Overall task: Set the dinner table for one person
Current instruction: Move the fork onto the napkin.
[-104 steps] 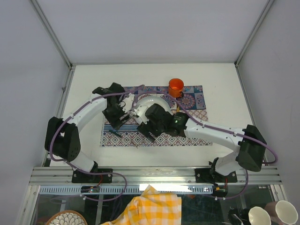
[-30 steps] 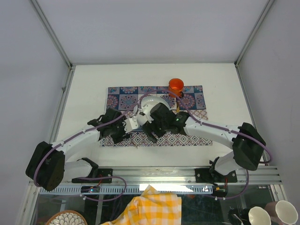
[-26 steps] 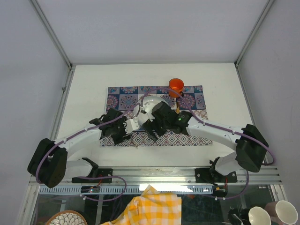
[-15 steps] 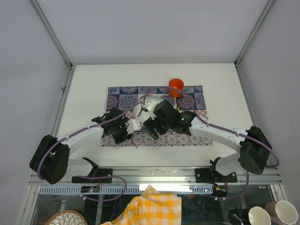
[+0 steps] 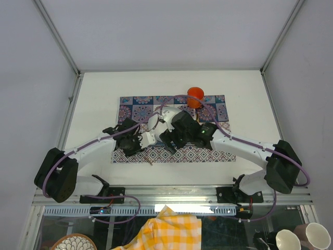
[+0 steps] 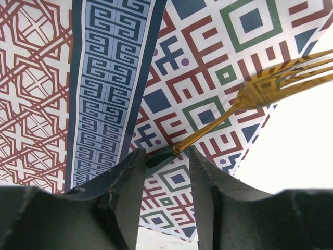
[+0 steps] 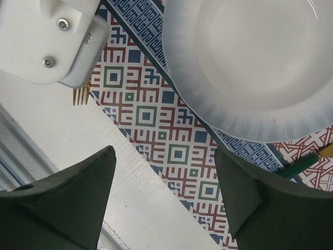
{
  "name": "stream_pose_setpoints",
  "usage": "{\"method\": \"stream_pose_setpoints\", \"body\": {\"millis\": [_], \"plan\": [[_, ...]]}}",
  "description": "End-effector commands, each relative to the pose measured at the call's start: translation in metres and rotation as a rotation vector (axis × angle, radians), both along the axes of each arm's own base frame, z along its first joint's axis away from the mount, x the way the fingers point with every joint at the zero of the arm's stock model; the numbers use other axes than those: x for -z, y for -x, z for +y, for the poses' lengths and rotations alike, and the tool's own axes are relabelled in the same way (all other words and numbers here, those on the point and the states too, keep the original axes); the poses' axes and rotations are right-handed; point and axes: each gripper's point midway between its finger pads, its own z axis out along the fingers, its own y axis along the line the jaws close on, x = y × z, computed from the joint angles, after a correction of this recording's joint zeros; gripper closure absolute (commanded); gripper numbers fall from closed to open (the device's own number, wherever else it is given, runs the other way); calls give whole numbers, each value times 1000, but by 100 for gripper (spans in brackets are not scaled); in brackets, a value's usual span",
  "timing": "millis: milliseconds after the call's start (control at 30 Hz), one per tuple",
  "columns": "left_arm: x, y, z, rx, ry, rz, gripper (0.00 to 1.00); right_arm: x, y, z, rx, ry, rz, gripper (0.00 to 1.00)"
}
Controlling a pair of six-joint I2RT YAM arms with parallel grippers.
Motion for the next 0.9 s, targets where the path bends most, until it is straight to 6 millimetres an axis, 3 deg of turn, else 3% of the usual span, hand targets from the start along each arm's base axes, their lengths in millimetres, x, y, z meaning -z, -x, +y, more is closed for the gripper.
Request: {"method": "stream_pose_setpoints", "body": {"millis": [0,67,167,600,867], "plan": [[-7,-5,-7,40,-12,-6,63,-27,-14,15,17,-101,-65,20],[-6,-6,-9,40,-13,2,68,-27,-14,14,20,-99,-66,20],[-6,-13,-8,16,-23,-16,97,-26,-14,12,23,-96,-67,20],[-10,-7,-7,-6,12,-34,100,-26,-18,10,34,-95,-68,20],[-13,-1,8,-60,-46,-25,100,-22,-17,13,25,-97,-52,20]]}}
